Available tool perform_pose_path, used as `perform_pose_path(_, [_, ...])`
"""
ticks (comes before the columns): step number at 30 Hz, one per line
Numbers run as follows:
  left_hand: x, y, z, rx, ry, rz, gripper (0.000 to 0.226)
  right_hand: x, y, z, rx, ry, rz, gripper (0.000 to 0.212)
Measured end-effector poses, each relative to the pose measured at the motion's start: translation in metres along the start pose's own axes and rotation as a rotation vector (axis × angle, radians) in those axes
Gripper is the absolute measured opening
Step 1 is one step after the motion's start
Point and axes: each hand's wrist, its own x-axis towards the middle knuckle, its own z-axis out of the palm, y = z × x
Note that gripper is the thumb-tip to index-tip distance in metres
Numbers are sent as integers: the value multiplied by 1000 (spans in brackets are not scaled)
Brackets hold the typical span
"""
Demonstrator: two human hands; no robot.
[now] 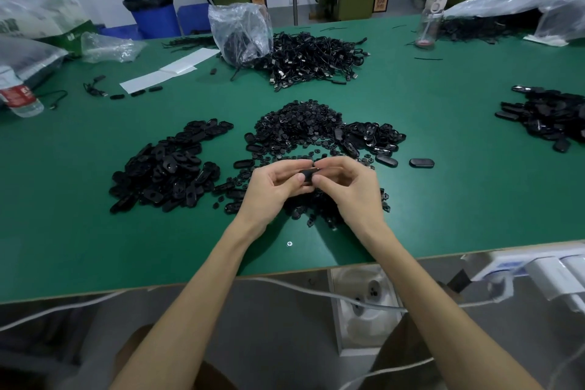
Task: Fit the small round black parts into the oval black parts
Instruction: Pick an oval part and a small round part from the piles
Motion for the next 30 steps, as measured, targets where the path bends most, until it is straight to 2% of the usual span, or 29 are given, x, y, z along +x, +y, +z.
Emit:
perform_pose_path(2, [-1,1,0,46,1,24,28,-1,1,2,-13,-16,-31,18])
perform_pose_path(7, [0,0,-4,174,25,83,20,0,2,-4,189,-24,20,18])
perform_pose_path(13, [1,-2,-7,54,107,72,12,-1,3,-4,306,-37,28,17])
perform_pose_path(19, [2,-3,-7,-16,169,62,12,0,3,-4,310,-39,41,19])
perform_pose_path(25, [2,-3,-8,4,124,75,24,-1,1,-3,244,-70,43,19])
perform_pose_path(30, [2,-4,-8,20,129,87,12,-1,-1,-3,219,-61,51,18])
